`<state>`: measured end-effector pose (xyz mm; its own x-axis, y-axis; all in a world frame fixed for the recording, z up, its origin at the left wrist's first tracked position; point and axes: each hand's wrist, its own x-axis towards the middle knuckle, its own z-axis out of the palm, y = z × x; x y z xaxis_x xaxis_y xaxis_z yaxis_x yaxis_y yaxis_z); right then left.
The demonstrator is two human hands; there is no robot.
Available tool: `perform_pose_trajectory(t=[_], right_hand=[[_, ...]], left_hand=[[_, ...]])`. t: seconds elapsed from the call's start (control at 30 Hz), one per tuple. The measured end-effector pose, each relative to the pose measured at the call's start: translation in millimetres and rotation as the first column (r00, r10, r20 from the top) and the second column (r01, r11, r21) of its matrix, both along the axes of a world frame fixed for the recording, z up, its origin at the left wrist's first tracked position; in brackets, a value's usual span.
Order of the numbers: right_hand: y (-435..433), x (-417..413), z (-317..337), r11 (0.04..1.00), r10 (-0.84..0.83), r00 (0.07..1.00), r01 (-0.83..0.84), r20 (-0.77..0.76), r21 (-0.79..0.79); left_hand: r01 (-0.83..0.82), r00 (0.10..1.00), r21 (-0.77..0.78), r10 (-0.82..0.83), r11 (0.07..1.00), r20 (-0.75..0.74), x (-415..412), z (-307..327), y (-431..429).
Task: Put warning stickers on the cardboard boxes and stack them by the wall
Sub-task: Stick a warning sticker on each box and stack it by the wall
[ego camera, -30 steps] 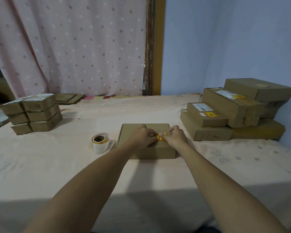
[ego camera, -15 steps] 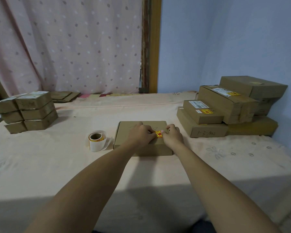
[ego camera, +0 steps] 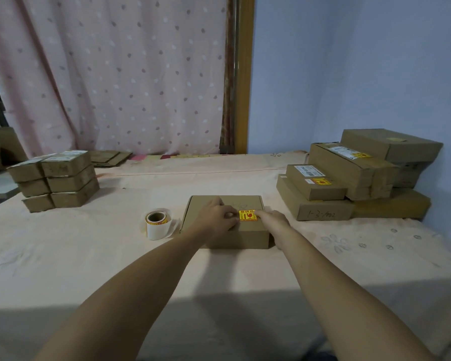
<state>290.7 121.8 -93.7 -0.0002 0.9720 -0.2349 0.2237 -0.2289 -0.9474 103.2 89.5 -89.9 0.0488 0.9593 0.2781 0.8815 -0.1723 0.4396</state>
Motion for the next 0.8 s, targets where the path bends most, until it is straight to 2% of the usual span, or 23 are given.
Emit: perform_pose_trajectory(t=[0.13,0.27,0.43,0.5,0.53,0.6,0.67,0.7,0.77,0.8], right_hand=[[-13,15,12,0.989,-0.01,0.981,-0.019,-0.195,-0.146],[-25,15,13,0.96,0.053,0.976,-0.109,-0.213,-0.258],[-31,7,6,0.963,0.032,0.95,-0.112,-0.31,-0.245],[-32,7,12,0.971,0.025,0.939,-0.105,-0.343,-0.216],[-32,7,15,0.974,0.017,0.932,-0.098,-0.362,-0.205],[-29,8,22,0.979,-0.043,0.909,-0.045,-0.415,-0.2],[-26,10,27,0.982,-0.097,0.882,0.009,-0.46,-0.191],[-24,12,29,0.983,-0.117,0.874,0.036,-0.472,-0.178],[-20,15,31,0.985,-0.147,0.857,0.079,-0.494,-0.155],[-19,17,32,0.985,-0.155,0.847,0.092,-0.508,-0.148]], left_hand=[[0.025,0.999,0.006,-0.025,1.0,-0.04,-3,2,-9],[0.029,0.999,0.076,-0.026,0.997,-0.048,-6,-1,-15],[0.052,0.998,0.113,-0.055,0.992,0.029,-10,5,-28],[-0.017,0.999,0.181,0.012,0.983,0.032,-14,11,-30],[-0.101,0.995,0.232,0.094,0.967,0.039,-15,14,-30],[-0.337,0.941,0.299,0.314,0.893,0.125,-16,22,-31],[-0.508,0.853,0.236,0.446,0.828,0.271,-14,26,-30],[-0.551,0.804,0.155,0.472,0.82,0.361,-13,25,-28],[-0.526,0.668,-0.097,0.481,0.845,0.568,-4,28,-26],[-0.423,0.578,-0.228,0.454,0.877,0.678,3,29,-24]])
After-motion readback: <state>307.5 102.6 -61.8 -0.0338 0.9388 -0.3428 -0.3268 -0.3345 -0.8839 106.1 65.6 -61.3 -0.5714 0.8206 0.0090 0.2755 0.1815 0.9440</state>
